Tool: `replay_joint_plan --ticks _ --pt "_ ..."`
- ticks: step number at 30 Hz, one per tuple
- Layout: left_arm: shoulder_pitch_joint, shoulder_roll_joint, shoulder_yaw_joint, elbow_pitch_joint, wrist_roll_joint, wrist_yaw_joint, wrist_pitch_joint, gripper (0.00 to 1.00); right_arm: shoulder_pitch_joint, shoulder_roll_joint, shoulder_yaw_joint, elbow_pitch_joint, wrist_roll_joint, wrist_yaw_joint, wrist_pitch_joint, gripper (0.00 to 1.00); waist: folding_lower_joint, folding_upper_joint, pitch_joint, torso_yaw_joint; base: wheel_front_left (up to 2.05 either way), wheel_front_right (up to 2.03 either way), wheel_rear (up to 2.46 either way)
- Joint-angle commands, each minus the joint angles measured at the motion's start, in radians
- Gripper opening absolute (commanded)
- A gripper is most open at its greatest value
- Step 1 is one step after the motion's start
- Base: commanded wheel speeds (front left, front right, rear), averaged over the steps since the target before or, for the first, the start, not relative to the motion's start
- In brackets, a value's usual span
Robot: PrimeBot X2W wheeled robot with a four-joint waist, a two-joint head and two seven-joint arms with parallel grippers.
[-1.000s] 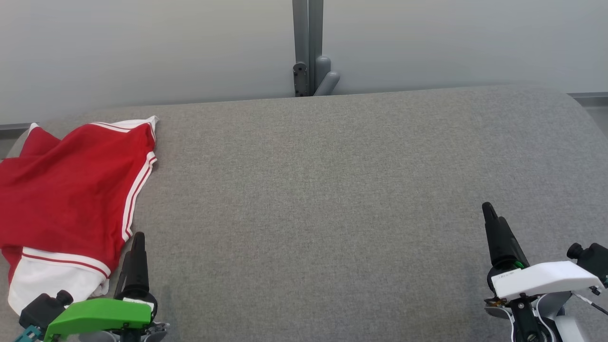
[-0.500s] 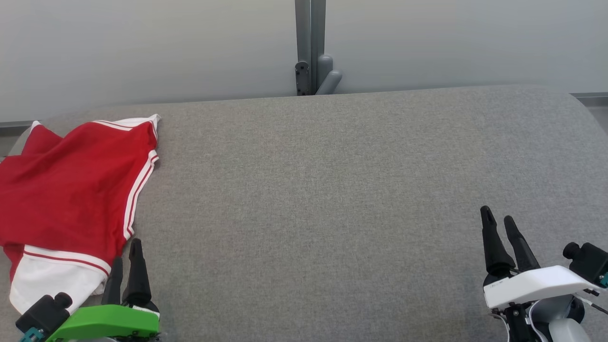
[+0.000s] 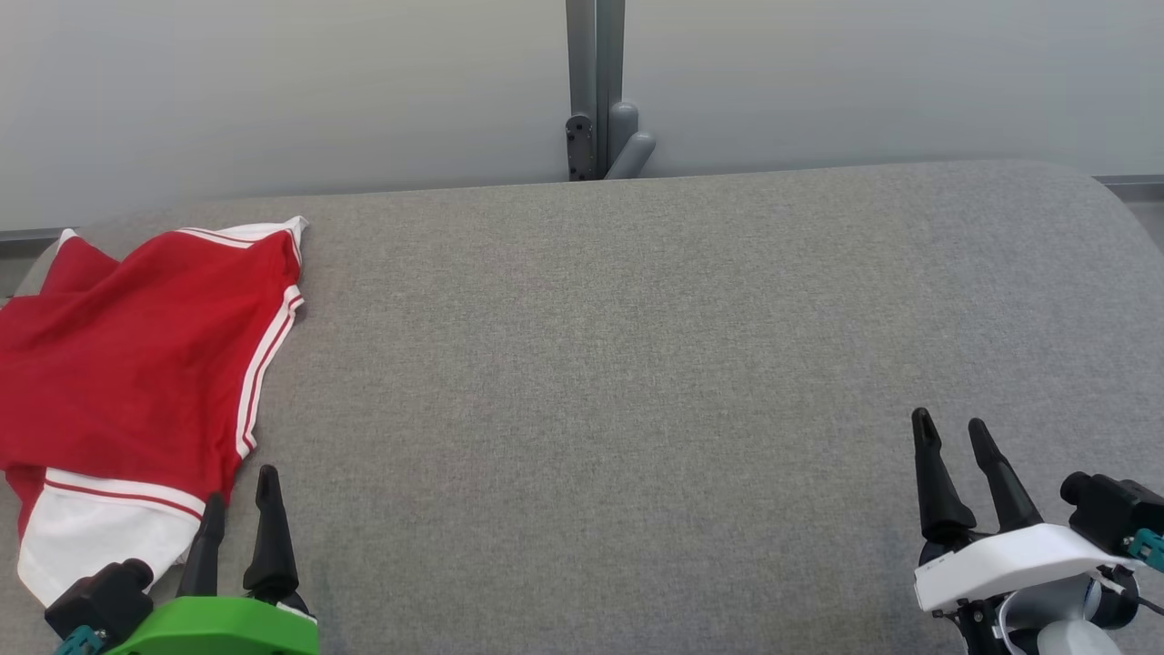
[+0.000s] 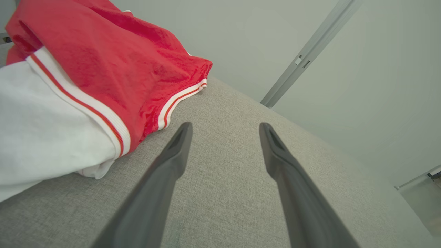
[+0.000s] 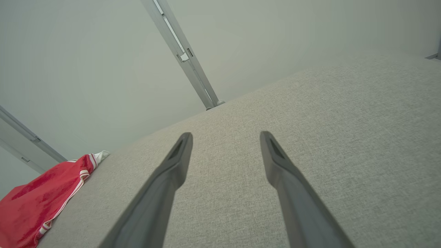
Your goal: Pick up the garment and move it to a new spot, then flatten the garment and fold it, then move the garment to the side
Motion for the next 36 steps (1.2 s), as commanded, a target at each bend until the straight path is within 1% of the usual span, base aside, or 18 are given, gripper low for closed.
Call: replay_joint_plan --ticks 1,18,36 --pt "0.005 0.01 0.008 -0.016 0.045 -0.006 -0.014 1.0 0.0 -0.006 -0.001 -0.009 -0.043 0.001 -0.014 1.0 0.0 0.0 0.001 -0.001 0.0 0.0 0.0" --pt "0.032 0.003 0.02 -0.037 0.23 -0.015 -0.056 1.0 0.021 -0.016 0.0 -0.04 -0.224 0.001 -0.057 1.0 0.0 0.0 0.002 -0.003 0.0 0.0 0.0" --pt "0.055 0.007 0.009 -0.035 0.369 -0.016 -0.097 1.0 0.051 -0.006 -0.018 -0.064 -0.34 0.001 -0.097 1.0 0.0 0.0 -0.003 -0.002 0.0 0.0 0.0"
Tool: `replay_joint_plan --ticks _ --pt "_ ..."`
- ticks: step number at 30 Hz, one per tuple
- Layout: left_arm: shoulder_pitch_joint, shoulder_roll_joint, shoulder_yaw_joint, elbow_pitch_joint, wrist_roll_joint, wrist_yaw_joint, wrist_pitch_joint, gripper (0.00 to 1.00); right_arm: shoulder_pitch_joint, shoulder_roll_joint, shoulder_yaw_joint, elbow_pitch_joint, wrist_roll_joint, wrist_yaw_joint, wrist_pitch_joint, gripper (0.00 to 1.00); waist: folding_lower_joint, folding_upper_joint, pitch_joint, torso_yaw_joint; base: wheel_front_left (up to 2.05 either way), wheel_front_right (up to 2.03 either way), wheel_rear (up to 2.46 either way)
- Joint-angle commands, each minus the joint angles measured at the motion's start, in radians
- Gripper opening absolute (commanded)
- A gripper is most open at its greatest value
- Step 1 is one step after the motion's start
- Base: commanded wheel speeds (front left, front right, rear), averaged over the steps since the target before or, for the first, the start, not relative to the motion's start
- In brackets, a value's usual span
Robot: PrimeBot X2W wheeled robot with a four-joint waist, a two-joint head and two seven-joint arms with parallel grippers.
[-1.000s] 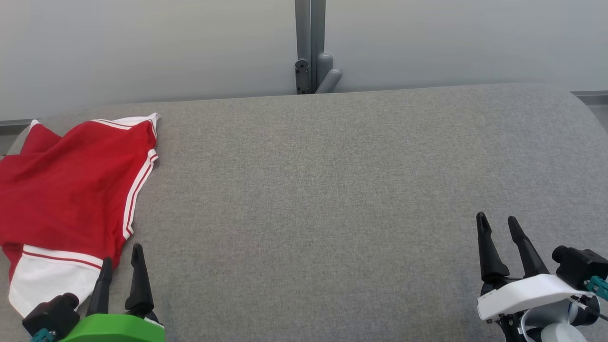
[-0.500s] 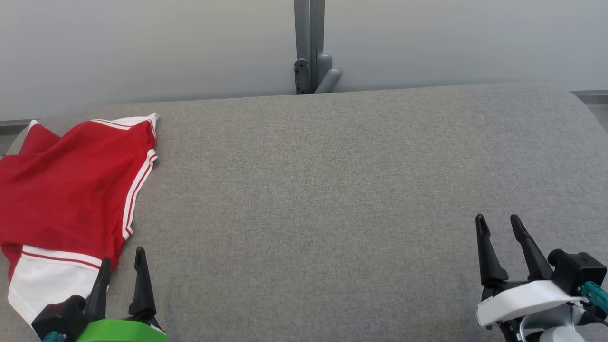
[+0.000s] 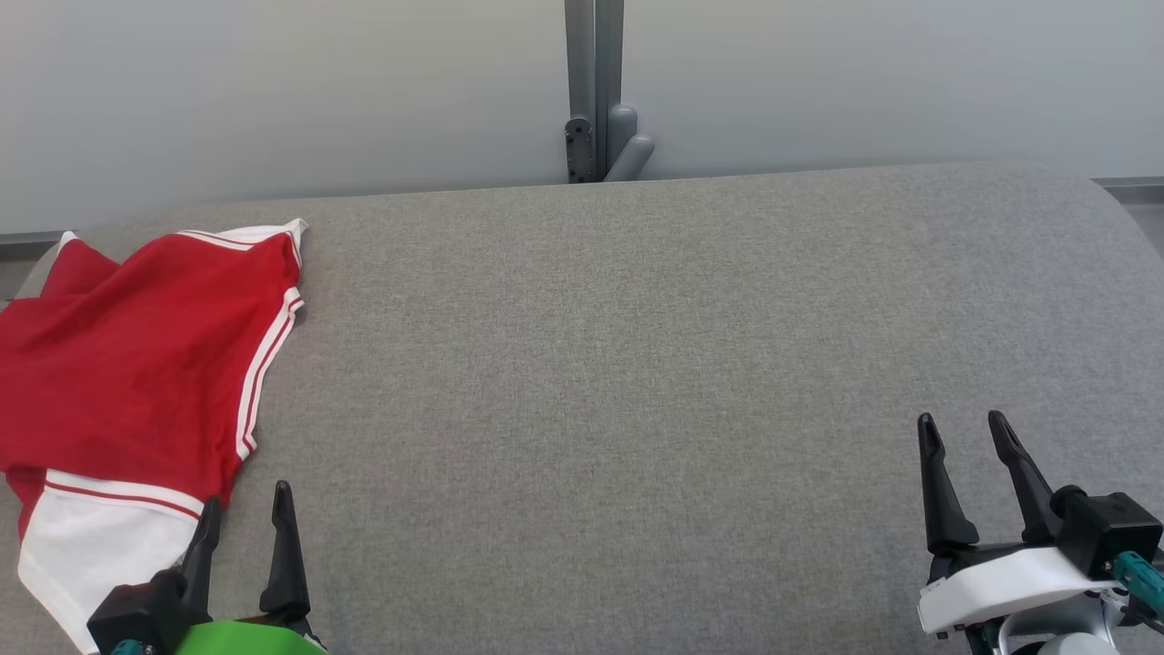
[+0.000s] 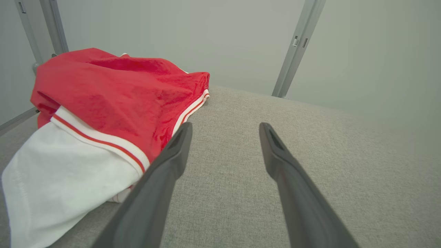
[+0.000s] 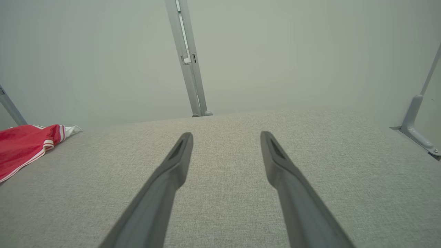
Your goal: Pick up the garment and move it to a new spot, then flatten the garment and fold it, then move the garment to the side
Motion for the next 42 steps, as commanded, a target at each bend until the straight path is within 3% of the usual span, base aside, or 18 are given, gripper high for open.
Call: replay_joint_plan --ticks 1,25,42 --pt "0.011 0.008 0.001 -0.006 0.026 -0.003 -0.011 1.0 0.007 0.0 -0.002 -0.011 -0.024 0.0 -0.011 1.0 0.0 -0.0001 0.0 -0.001 0.0 0.0 0.0" --pt "0.017 0.005 0.005 0.047 0.113 -0.004 -0.053 1.0 0.026 0.012 -0.012 -0.019 -0.126 0.0 -0.053 1.0 0.0 -0.0001 0.003 -0.002 0.0 0.0 0.0" --pt "0.007 -0.001 0.008 0.064 0.07 -0.004 -0.051 1.0 0.024 0.015 -0.016 -0.01 -0.077 0.0 -0.051 1.0 0.0 -0.0001 0.001 -0.007 0.0 0.0 0.0"
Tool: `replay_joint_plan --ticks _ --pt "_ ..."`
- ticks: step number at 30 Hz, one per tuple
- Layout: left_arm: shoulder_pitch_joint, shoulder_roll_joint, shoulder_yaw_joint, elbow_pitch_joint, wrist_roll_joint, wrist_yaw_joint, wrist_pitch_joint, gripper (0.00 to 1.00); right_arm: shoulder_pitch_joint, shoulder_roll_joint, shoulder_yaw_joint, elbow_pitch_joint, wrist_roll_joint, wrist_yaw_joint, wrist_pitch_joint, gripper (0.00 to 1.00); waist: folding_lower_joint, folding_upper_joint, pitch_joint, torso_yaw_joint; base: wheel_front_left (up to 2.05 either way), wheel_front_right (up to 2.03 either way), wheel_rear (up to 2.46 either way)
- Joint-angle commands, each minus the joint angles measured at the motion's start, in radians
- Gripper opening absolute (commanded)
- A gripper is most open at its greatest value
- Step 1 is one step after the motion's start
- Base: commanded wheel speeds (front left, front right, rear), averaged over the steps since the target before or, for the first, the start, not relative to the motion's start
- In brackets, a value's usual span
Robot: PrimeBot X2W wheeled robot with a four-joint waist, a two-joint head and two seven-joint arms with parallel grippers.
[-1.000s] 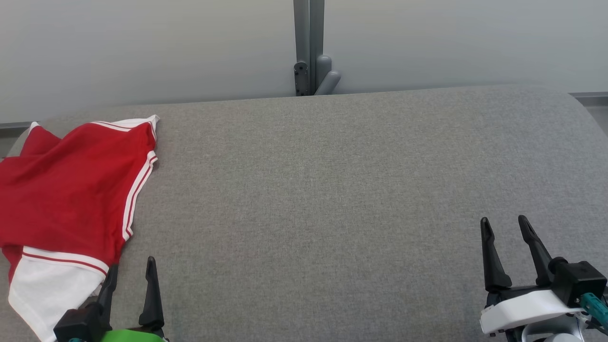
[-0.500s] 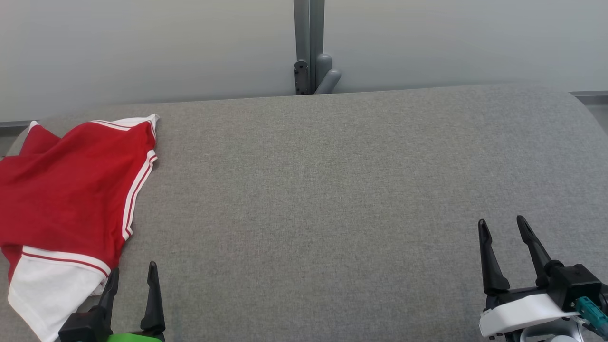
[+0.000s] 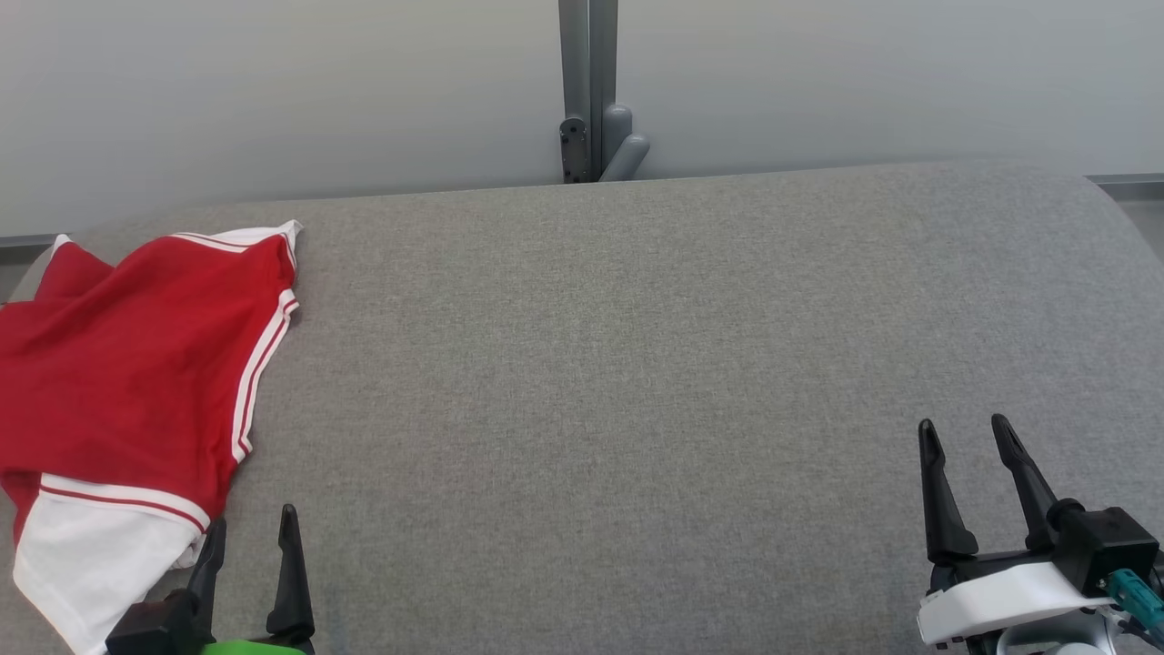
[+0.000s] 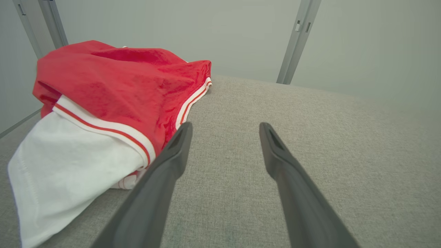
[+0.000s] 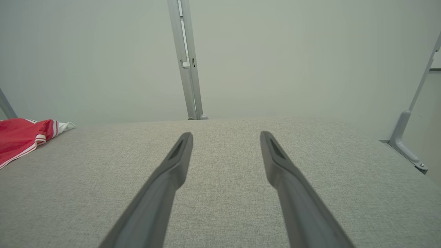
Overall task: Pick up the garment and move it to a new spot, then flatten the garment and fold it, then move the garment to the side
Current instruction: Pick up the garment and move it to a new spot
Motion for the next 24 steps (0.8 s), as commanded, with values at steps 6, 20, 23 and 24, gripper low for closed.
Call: replay_joint_plan --ticks 6,20,23,24 --pt "0.0 0.001 0.001 0.002 0.003 -0.003 -0.003 1.0 0.008 0.0 -0.002 0.003 0.008 0.0 -0.003 1.0 0.0 0.0 -0.004 -0.001 0.0 0.0 0.0" --pt "-0.002 0.004 -0.004 0.01 0.011 -0.003 -0.003 1.0 0.011 0.001 0.002 0.004 0.01 0.0 -0.003 1.0 0.0 0.0 -0.009 0.012 0.0 0.0 0.0" --pt "-0.006 0.005 -0.006 0.01 0.013 -0.003 -0.003 1.0 0.012 0.001 -0.003 0.005 0.011 0.0 -0.003 1.0 0.0 0.0 -0.011 0.026 0.0 0.0 0.0" --pt "-0.007 0.006 -0.006 0.01 0.013 -0.003 -0.003 1.0 0.012 0.001 -0.002 0.005 0.011 0.0 -0.003 1.0 0.0 0.0 -0.011 0.033 0.0 0.0 0.0"
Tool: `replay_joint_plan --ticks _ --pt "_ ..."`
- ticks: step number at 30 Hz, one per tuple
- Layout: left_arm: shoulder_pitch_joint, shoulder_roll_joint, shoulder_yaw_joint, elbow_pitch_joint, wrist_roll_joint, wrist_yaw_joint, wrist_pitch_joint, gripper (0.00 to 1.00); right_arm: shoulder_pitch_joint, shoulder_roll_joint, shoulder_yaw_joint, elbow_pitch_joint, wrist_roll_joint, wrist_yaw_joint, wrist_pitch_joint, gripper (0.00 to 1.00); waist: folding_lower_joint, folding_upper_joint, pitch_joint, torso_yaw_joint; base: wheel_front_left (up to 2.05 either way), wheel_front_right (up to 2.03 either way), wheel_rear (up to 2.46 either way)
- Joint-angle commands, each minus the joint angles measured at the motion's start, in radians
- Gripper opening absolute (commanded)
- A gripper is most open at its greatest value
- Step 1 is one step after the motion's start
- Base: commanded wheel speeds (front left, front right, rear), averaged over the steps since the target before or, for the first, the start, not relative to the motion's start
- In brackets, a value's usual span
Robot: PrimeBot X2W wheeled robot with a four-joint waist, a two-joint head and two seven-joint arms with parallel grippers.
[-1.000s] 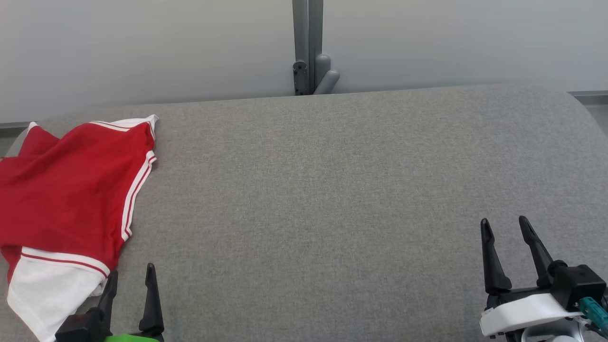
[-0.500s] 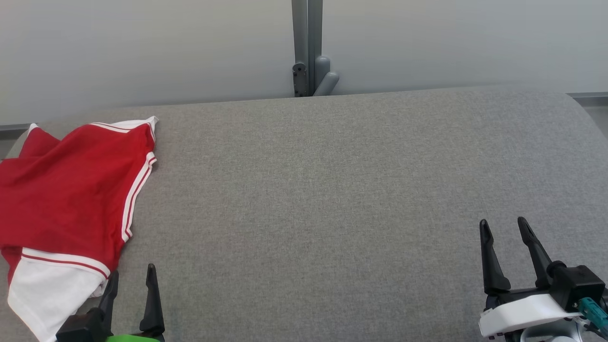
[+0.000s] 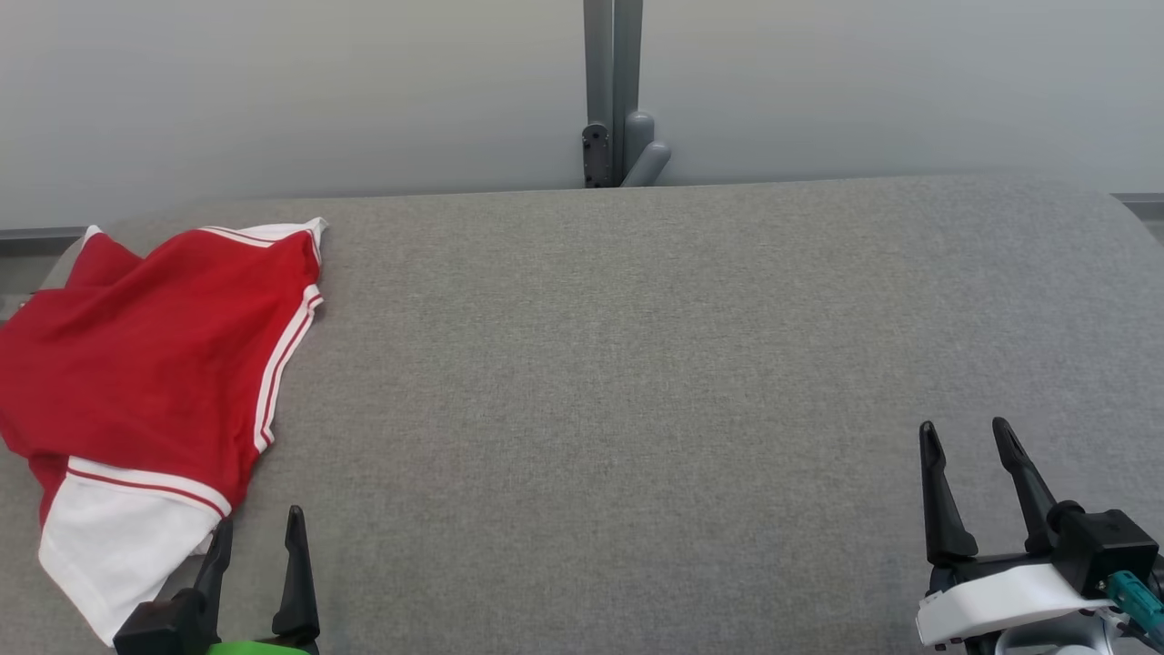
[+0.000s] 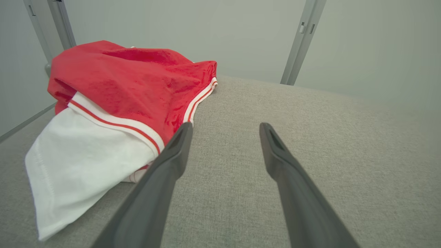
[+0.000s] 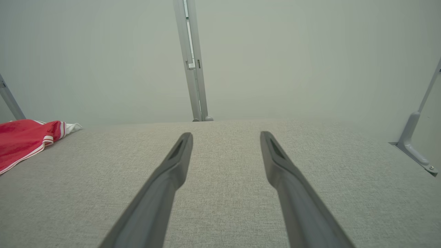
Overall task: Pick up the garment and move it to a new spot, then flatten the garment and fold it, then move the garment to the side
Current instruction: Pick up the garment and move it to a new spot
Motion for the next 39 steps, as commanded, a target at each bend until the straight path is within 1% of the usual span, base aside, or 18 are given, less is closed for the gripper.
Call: replay_joint_plan --ticks 1,9,17,22,25,29,36,39 --pt "-0.008 0.008 0.004 0.002 0.009 -0.003 -0.003 1.0 0.01 -0.003 -0.001 0.0 0.005 0.0 -0.003 1.0 0.0 0.0 0.0 0.016 0.0 0.0 0.0" --pt "0.0 0.01 0.014 0.004 0.012 -0.003 -0.003 1.0 0.019 0.0 0.006 0.004 0.011 0.0 -0.003 1.0 0.0 0.0 -0.009 0.138 0.0 0.0 0.0" --pt "0.023 0.008 0.03 0.004 0.008 -0.003 -0.003 1.0 0.009 0.001 0.032 0.009 0.011 0.0 -0.003 1.0 0.0 0.0 -0.019 0.286 0.0 0.0 0.0" --pt "0.033 0.007 0.049 0.001 0.005 -0.003 -0.003 1.0 -0.004 0.001 0.061 0.016 0.009 0.0 -0.003 1.0 0.0 0.0 -0.02 0.347 0.0 0.0 0.0" --pt "0.038 0.007 0.065 0.0 0.003 -0.003 -0.003 1.0 -0.012 0.001 0.075 0.022 0.008 0.0 -0.003 1.0 0.0 0.0 -0.018 0.366 0.0 0.0 0.0" --pt "0.037 0.006 0.071 -0.001 -0.001 -0.003 -0.003 1.0 -0.013 0.001 0.083 0.022 0.007 0.0 -0.003 1.0 0.0 0.0 -0.01 0.374 0.0 0.0 0.0" --pt "-0.001 0.003 0.08 -0.008 -0.011 -0.003 -0.003 1.0 -0.029 -0.007 0.086 0.015 -0.003 0.0 -0.003 1.0 0.0 0.0 0.035 0.36 0.0 0.0 0.0" --pt "-0.04 0.0 0.066 0.008 -0.036 -0.003 -0.003 1.0 -0.044 -0.013 0.088 0.013 -0.007 0.0 -0.003 1.0 0.0 0.0 0.069 0.346 0.0 0.0 0.0"
